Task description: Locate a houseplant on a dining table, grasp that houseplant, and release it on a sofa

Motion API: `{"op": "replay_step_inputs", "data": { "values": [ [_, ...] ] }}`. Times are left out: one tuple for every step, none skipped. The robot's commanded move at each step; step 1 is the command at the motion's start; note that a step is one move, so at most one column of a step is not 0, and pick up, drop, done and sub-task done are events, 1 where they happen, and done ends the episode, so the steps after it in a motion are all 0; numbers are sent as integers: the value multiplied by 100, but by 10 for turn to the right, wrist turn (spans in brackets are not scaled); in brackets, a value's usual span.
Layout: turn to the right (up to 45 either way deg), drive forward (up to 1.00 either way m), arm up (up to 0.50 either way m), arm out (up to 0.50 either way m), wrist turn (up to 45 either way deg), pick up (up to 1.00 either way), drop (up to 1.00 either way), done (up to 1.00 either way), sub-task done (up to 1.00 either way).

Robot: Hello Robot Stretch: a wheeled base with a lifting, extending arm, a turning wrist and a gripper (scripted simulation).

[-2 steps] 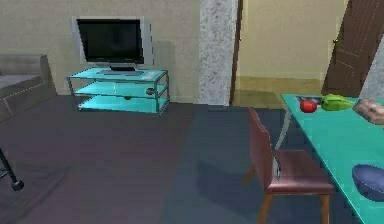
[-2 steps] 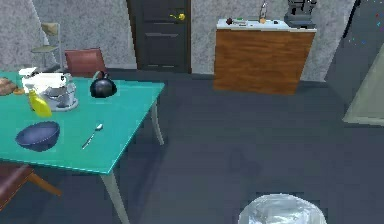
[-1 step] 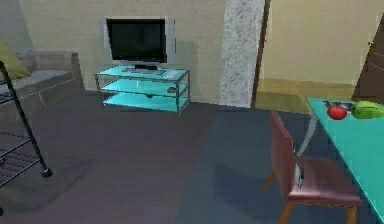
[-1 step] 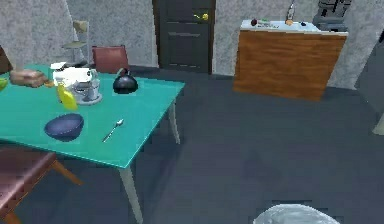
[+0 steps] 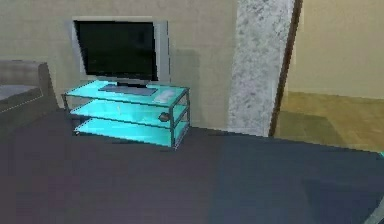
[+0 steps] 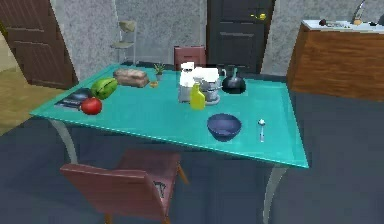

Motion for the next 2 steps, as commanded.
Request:
{"op": "replay_step_inputs", "data": {
  "values": [
    [120,0,0,0,0,0,0,0,0],
    [0,80,0,0,0,0,0,0,0]
  ]
}}
